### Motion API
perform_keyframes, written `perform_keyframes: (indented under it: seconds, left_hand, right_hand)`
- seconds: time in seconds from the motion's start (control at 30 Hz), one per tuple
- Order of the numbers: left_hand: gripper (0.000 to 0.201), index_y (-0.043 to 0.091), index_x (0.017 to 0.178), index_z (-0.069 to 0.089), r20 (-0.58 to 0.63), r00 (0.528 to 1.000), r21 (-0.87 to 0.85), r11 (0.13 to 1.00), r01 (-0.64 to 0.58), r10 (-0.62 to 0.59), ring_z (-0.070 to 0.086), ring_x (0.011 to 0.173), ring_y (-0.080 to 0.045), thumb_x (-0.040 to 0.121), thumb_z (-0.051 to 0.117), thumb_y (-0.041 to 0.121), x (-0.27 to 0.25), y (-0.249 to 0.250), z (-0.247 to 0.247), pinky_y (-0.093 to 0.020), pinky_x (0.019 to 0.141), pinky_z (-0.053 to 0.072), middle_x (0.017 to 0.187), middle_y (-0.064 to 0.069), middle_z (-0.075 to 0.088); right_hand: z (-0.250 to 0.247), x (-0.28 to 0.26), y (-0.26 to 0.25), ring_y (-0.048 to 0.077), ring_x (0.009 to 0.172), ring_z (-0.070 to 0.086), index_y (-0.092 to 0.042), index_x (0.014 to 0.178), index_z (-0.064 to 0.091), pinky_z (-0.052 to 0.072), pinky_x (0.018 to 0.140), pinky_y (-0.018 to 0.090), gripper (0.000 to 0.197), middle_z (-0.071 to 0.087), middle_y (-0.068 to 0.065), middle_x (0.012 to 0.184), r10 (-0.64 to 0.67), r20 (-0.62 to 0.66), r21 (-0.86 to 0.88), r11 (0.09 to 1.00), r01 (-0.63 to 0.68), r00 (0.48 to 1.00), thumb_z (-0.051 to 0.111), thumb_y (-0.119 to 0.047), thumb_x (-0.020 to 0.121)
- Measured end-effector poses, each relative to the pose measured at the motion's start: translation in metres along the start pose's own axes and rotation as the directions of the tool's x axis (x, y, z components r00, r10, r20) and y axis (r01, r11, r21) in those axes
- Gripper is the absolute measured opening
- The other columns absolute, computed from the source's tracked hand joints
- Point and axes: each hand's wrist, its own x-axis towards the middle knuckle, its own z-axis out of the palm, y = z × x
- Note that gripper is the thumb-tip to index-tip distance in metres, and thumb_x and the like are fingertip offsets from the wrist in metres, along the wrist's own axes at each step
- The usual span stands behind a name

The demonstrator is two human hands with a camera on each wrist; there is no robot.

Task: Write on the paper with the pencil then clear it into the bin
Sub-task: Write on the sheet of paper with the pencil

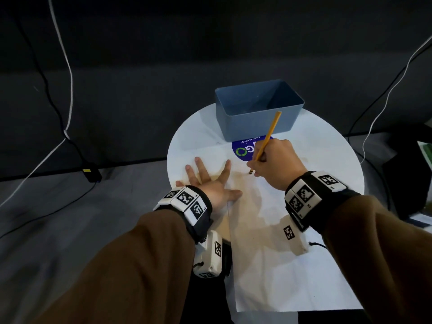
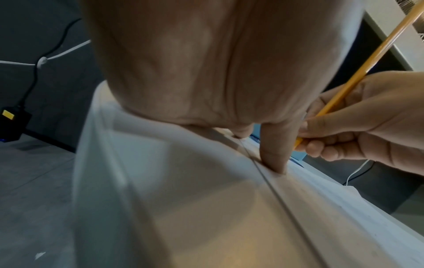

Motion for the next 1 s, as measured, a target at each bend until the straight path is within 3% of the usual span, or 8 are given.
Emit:
perform_keyframes:
  seconds: [0.17,0.27,0.43,0.6,0.73,0.87,1.0]
  left_hand:
    - [0.083,0.057,0.149,-0.015,0.001,1.000,0.011,1.000,0.008,-0.008,-0.038,0.140,-0.043,0.093,0.044,0.069,0.000,0.001,0.000,-0.072,0.110,-0.010,0.152,-0.014,-0.045]
    - [0.082,0.057,0.149,-0.013,-0.007,1.000,-0.001,1.000,0.003,-0.003,-0.037,0.141,-0.043,0.093,0.045,0.069,0.000,0.001,0.001,-0.071,0.110,-0.010,0.153,-0.015,-0.043]
    - [0.083,0.056,0.149,-0.015,-0.001,1.000,0.008,1.000,0.008,-0.008,-0.037,0.141,-0.043,0.093,0.045,0.069,-0.001,0.001,0.000,-0.071,0.109,-0.010,0.152,-0.015,-0.045]
    - [0.084,0.056,0.150,-0.013,-0.026,1.000,0.003,1.000,-0.002,0.002,-0.035,0.142,-0.043,0.092,0.046,0.069,-0.003,0.001,0.000,-0.071,0.110,-0.009,0.153,-0.015,-0.042]
    - [0.083,0.055,0.150,-0.014,-0.014,1.000,0.026,1.000,0.005,-0.004,-0.034,0.142,-0.043,0.093,0.044,0.069,-0.003,0.002,-0.001,-0.071,0.110,-0.007,0.153,-0.015,-0.043]
    - [0.083,0.056,0.150,-0.014,-0.023,1.000,0.019,1.000,-0.004,0.005,-0.034,0.143,-0.043,0.093,0.045,0.069,-0.004,0.003,0.000,-0.071,0.110,-0.008,0.154,-0.015,-0.042]
    - [0.085,0.057,0.149,-0.014,-0.006,1.000,-0.007,1.000,-0.011,0.011,-0.036,0.141,-0.043,0.091,0.046,0.071,-0.003,-0.002,0.000,-0.071,0.110,-0.010,0.153,-0.015,-0.043]
  right_hand:
    - [0.004,0.005,-0.009,0.021,0.079,0.069,-0.010,0.077,0.063,0.057,0.076,0.034,0.023,0.071,0.008,0.076,-0.026,0.045,-0.060,0.998,0.029,0.999,0.073,-0.023,0.092]
    - [-0.001,0.007,-0.003,0.025,0.084,0.069,-0.009,0.079,0.063,0.058,0.078,0.037,0.019,0.071,0.011,0.083,0.033,-0.023,-0.067,0.997,-0.034,0.999,0.073,-0.021,0.091]
    - [0.006,0.006,-0.010,0.023,0.082,0.070,-0.012,0.082,0.064,0.058,0.081,0.036,0.019,0.071,0.009,0.082,0.002,0.033,-0.046,0.999,-0.001,0.999,0.075,-0.025,0.091]
    - [-0.006,0.008,0.009,0.023,0.081,0.071,-0.008,0.085,0.064,0.059,0.076,0.034,0.018,0.072,0.010,0.085,0.122,-0.061,-0.023,0.992,-0.124,0.991,0.075,-0.022,0.089]
    - [0.002,0.005,-0.001,0.017,0.075,0.072,-0.011,0.078,0.065,0.057,0.075,0.030,0.019,0.073,0.004,0.074,0.045,-0.001,0.031,0.999,-0.045,0.999,0.077,-0.022,0.089]
    - [0.002,0.007,0.006,0.026,0.082,0.070,-0.008,0.083,0.066,0.060,0.080,0.040,0.014,0.071,0.009,0.084,0.072,-0.029,-0.022,0.997,-0.073,0.997,0.073,-0.019,0.090]
    - [-0.006,0.005,0.012,0.022,0.080,0.071,-0.011,0.082,0.064,0.057,0.076,0.033,0.016,0.072,0.007,0.079,0.079,-0.064,0.014,0.997,-0.078,0.995,0.074,-0.020,0.090]
